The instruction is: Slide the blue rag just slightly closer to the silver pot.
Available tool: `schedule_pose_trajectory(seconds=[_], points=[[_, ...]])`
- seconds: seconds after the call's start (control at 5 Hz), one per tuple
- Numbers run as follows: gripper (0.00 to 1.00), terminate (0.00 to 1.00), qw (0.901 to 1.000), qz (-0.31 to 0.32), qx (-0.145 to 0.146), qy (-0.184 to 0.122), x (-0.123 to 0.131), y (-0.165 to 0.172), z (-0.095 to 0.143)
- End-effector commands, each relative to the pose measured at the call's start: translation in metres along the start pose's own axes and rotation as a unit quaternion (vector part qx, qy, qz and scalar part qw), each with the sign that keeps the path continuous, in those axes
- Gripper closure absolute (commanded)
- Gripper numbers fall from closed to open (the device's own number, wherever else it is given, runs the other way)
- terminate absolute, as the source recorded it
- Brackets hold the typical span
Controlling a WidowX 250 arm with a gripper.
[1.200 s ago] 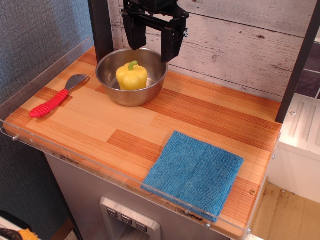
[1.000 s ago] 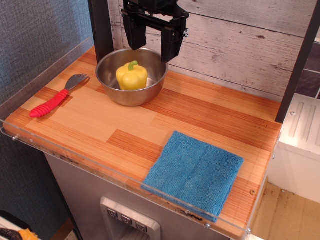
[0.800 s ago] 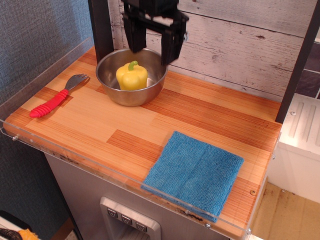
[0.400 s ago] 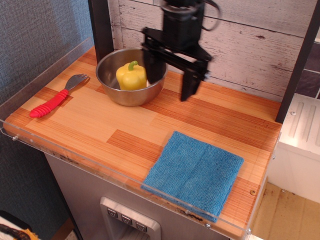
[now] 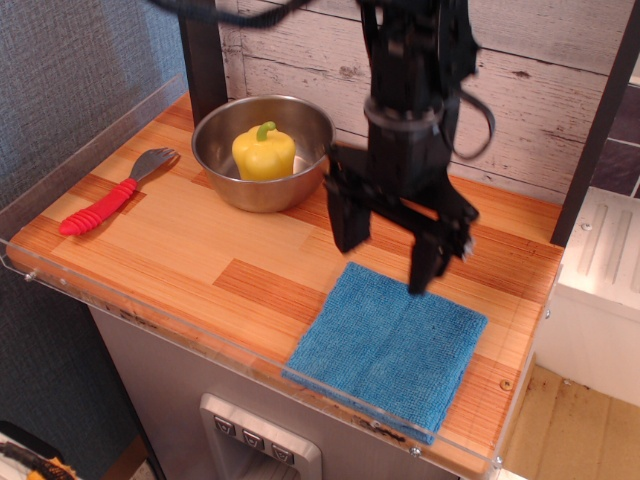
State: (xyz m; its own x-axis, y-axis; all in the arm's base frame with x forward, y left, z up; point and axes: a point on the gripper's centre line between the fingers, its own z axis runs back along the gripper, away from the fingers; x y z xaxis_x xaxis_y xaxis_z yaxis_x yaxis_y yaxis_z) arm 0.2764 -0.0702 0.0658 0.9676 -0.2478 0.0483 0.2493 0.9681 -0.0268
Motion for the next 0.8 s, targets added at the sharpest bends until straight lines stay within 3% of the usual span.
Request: schedule_pose_trajectory(seconds=[0.0, 0.4, 0.6], points=[[0.00, 0.00, 0.9995, -0.015, -0.008, -0.027, -0.006, -0.020, -0.011], [0.00, 0.00, 0.9992, -0.036, 0.011, -0.017, -0.020, -0.034, -0.038], [0.00, 0.00, 0.9982, -0.048, 0.034, -0.013, -0.026, -0.033, -0.041]])
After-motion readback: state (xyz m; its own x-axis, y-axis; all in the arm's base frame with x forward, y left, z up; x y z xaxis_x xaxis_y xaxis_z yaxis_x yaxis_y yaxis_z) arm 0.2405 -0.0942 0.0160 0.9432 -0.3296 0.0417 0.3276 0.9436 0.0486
